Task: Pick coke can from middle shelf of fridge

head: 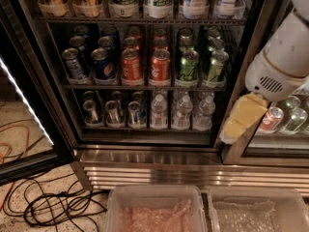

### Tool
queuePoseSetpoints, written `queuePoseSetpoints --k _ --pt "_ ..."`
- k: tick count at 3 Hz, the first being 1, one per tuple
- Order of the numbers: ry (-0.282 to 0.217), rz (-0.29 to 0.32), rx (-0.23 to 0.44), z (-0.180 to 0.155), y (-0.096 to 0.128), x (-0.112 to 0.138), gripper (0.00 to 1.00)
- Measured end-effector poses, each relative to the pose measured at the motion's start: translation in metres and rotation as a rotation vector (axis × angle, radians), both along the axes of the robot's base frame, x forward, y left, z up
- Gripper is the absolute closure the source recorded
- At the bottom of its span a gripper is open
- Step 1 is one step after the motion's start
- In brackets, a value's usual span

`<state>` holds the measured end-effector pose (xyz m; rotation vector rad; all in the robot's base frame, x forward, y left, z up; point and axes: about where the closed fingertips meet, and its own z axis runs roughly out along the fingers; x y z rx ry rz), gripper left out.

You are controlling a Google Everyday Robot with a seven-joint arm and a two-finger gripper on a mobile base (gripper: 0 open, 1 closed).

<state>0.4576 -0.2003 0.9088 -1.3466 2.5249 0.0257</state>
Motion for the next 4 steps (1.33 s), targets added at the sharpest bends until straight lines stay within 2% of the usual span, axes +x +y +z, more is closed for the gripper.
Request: queuePoseSetpoints --k 1,2,3,4 --pt "0.071 -0.15 0.054 -0.029 0.005 0.01 0.0" --pt "0.078 -0.19 0.062 -0.029 0.006 0.01 0.0" --pt "0.078 -0.19 0.062 -0.029 0.006 0.01 0.0" --pt "0.084 -0.258 0.108 -0.041 0.017 0.012 0.0"
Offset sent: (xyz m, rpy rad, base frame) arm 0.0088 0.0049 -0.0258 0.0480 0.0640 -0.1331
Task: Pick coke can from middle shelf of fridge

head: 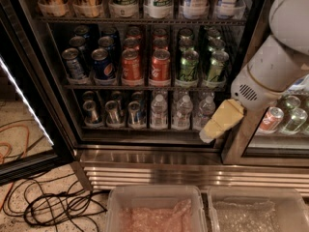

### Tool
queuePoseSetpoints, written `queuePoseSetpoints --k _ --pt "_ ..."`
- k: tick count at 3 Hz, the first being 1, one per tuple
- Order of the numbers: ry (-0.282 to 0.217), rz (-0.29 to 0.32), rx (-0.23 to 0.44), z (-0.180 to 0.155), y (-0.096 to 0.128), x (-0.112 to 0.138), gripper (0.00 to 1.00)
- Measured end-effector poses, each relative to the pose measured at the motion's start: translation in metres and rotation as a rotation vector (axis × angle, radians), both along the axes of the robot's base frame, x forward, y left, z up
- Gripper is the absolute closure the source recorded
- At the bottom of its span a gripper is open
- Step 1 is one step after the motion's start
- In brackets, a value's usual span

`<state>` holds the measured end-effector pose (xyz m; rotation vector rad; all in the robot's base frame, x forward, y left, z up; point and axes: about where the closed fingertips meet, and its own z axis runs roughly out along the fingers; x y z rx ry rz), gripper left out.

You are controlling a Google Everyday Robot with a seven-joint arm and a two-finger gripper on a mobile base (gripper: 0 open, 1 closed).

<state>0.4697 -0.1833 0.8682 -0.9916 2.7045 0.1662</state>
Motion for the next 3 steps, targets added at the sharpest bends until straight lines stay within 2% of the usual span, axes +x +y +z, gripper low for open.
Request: queuePoseSetpoints --k 1,2,3 --pt "0.055 -0.103 0.091 -0.014 0.019 0.014 0.0" --pt "0.127 -0.144 0.133 -0.027 0.041 0.027 0.0" --pt "0.192 -0.101 0.171 -0.032 0.063 0.03 0.0"
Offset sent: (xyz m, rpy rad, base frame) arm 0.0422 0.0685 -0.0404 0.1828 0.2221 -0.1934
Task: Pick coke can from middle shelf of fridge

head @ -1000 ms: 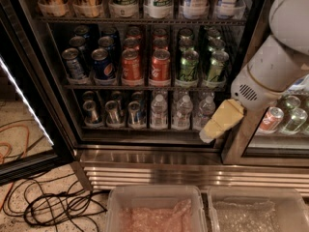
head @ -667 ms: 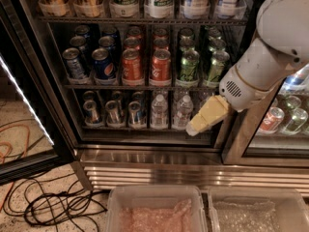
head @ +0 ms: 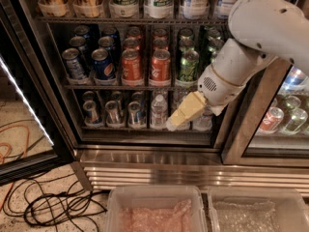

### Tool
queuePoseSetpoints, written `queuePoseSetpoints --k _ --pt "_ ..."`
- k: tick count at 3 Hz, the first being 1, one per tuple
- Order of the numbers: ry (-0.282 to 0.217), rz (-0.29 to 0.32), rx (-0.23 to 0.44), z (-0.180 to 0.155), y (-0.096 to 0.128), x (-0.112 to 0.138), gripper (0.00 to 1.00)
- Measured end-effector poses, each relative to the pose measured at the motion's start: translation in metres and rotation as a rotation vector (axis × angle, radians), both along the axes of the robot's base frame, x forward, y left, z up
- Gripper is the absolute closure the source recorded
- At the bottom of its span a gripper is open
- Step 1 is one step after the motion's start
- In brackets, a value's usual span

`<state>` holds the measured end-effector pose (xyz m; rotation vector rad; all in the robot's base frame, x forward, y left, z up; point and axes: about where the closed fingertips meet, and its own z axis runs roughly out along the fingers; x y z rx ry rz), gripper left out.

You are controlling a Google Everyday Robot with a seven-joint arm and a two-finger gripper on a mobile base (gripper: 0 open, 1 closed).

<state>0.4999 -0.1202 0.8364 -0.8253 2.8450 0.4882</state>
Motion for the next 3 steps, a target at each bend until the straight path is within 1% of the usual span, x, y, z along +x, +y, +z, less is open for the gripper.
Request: queuePoseSetpoints --k 1,2,3 --pt "0.003 0.001 0.002 0.0 0.001 0.0 0.0" --pt "-0.012 -0.068 0.039 -0.006 0.011 0.007 0.0" --pt "-0.053 -0.193 0.071 -0.007 0.032 0.028 0.0"
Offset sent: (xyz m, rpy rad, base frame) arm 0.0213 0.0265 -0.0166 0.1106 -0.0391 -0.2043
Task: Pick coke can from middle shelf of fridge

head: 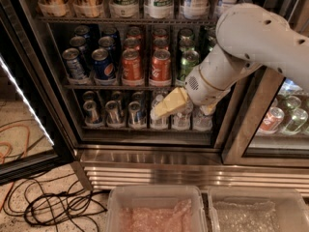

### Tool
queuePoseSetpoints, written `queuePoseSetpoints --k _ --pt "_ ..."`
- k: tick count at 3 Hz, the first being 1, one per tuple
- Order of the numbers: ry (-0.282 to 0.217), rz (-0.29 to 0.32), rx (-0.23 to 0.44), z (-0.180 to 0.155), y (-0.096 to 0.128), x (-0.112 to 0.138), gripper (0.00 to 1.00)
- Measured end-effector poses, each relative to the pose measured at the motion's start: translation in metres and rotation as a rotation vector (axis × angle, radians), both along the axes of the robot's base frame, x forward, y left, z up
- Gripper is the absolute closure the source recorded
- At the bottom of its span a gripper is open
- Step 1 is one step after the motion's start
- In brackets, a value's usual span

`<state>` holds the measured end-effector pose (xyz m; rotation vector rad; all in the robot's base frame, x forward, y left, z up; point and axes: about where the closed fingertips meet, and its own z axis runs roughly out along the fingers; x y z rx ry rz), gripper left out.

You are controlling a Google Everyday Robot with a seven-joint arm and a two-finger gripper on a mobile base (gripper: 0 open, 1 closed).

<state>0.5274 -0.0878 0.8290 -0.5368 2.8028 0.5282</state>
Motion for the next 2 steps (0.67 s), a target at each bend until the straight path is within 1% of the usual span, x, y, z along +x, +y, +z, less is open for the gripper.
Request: queuePoseSetpoints --k 1,2 --pt "-0.037 -0.059 0.002 0.002 0.024 0.012 0.0" --pt "-0.083 -0.035 -0.043 0.005 0.049 0.014 0.0"
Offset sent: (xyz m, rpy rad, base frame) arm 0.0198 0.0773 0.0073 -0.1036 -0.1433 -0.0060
